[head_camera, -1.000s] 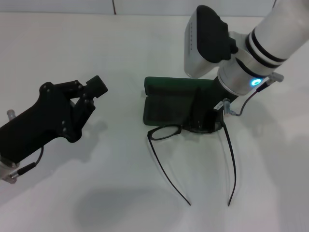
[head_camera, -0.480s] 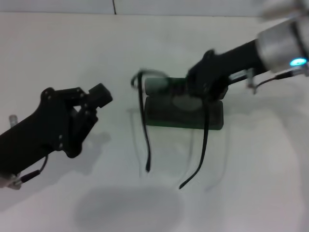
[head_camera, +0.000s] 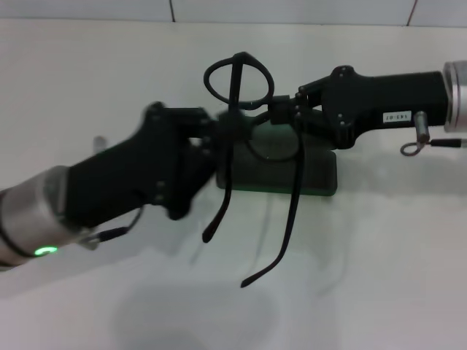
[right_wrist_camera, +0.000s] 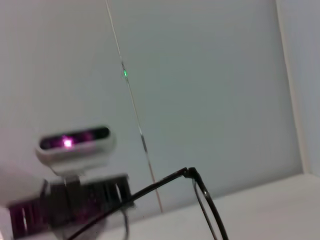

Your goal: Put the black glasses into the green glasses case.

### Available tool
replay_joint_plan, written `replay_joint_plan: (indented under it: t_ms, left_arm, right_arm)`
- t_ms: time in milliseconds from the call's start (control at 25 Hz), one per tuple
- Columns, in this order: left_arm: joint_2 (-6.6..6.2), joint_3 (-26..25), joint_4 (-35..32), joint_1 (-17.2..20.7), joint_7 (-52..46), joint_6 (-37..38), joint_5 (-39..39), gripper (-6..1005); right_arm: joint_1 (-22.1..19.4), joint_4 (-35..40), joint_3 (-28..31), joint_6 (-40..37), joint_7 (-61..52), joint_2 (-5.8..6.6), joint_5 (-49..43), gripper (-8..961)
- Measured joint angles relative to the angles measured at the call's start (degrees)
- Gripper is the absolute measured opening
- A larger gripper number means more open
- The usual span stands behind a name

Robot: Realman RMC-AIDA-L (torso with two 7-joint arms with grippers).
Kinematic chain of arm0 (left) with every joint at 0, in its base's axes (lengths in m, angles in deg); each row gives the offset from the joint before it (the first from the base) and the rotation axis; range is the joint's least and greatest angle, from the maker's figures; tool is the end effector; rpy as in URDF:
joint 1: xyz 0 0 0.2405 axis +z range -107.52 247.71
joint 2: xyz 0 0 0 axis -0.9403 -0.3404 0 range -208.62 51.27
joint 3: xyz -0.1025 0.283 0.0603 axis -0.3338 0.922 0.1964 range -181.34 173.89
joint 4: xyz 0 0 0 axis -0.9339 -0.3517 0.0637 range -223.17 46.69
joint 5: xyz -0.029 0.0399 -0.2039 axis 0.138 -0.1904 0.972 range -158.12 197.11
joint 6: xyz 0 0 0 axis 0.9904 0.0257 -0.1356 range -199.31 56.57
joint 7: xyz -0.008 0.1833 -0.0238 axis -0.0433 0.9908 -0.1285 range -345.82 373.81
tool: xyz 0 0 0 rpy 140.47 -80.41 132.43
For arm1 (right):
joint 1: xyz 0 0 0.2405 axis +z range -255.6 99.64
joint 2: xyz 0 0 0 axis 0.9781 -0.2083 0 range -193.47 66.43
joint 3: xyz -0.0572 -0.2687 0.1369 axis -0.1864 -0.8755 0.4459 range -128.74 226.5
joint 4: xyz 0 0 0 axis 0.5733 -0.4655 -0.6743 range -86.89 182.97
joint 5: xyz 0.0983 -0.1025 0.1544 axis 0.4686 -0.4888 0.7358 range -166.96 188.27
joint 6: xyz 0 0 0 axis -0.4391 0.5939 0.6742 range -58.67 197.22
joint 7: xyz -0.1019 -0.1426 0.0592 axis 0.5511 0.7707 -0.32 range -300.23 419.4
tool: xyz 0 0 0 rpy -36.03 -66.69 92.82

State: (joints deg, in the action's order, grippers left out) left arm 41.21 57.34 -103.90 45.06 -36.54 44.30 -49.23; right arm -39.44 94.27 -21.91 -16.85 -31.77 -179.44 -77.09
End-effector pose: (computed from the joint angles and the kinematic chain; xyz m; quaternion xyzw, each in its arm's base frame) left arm -0.2191 0.2753 -0.0453 -0.8049 -0.0587 -0.5844 0.0847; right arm 0.1443 0.3924 -0.0663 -0.9516 0.1028 0.2895 0.0074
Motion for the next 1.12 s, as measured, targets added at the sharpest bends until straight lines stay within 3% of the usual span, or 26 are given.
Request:
replay_joint_plan:
  t_ms: [40,160,520,960,1120]
  left_arm:
    - [0.09,1.9,1.1,-2.1,0.6,-1.4,-0.2,15]
    - [0.37,3.8,1.6,-3.4,0.8,-4.4,-0.1,15]
    - [0.61,4.5,4.8,-3.5,3.0,-10.2,2.0,14]
    - [0.57,4.5,4.9,-3.9,3.1,-10.2,2.2,14]
    - [0.31,4.6,4.7,-3.2,3.8,-8.5,2.2,13]
  right_arm:
    - [0.2,-1.3,0.0,-0.3,0.6,0.0,0.9,36]
    - [0.7,-3.6,0.0,-1.0,1.7,-0.08,2.2,36]
    - [0.8,-3.9,-0.2,-2.5,1.9,-0.18,4.0,35]
    - [0.6,-3.9,0.4,-2.7,3.3,-0.12,4.3,35]
    - [-0.8,-4.1,3.8,-2.4,4.1,0.07,5.3,36]
